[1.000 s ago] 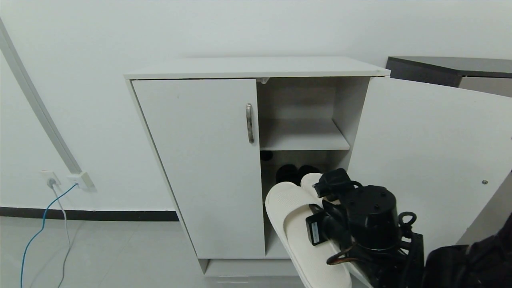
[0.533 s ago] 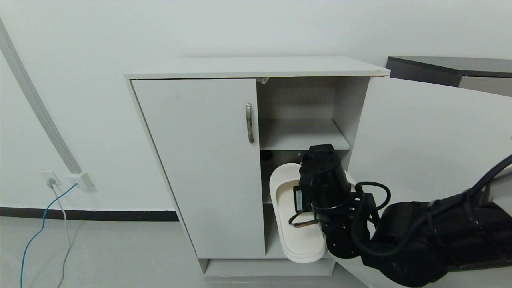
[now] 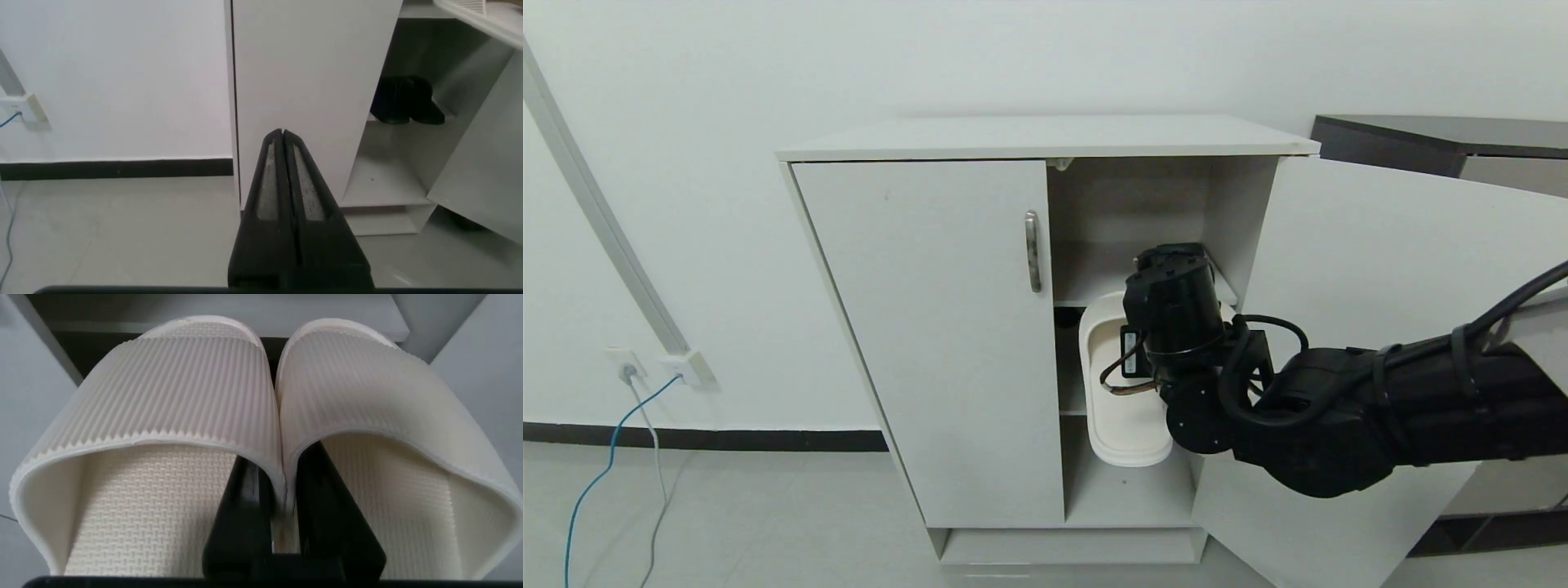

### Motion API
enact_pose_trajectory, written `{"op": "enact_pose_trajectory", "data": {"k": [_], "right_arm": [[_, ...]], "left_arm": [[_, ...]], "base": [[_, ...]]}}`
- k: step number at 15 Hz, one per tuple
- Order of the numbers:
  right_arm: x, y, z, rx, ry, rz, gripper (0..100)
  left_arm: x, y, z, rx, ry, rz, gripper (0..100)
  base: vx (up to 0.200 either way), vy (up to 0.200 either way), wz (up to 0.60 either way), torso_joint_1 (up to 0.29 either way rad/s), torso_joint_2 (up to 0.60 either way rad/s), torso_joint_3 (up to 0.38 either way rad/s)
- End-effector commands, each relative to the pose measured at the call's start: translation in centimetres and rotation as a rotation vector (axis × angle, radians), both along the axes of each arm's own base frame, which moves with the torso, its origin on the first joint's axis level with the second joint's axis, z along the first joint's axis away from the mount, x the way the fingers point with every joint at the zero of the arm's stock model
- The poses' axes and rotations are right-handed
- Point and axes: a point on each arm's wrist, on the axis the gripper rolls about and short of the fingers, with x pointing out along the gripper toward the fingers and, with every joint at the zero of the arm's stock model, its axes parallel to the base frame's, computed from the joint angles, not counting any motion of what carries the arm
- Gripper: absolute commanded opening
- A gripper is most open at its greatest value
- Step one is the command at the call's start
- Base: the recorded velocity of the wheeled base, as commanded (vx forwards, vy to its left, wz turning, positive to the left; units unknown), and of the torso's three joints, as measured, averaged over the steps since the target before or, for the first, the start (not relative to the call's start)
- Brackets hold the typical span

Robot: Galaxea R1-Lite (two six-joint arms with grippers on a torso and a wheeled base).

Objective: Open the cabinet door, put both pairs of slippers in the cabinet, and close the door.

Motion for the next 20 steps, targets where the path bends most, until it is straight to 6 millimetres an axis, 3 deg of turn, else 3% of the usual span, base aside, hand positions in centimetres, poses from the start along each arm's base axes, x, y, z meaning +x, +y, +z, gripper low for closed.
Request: {"op": "enact_pose_trajectory", "data": {"k": [1, 13, 20], "right_arm": [[0.0, -0.1, 0.1, 0.003, -0.002, -0.002, 0], [-0.3, -0.8, 0.5, 0.008, -0.001, 0.002, 0], [1.0, -1.0, 0.8, 0.009, 0.012, 0.064, 0]], "left_arm": [[0.0, 0.0, 0.0, 0.0, 0.0, 0.001, 0], [0.0, 0.0, 0.0, -0.002, 0.0, 0.002, 0], [0.0, 0.0, 0.0, -0.005, 0.0, 0.004, 0]], "base": [[0.0, 0.0, 0.0, 0.0, 0.0, 0.0], [0.2, 0.0, 0.0, -0.001, 0.0, 0.002], [0.0, 0.0, 0.0, 0.0, 0.0, 0.0]]}}
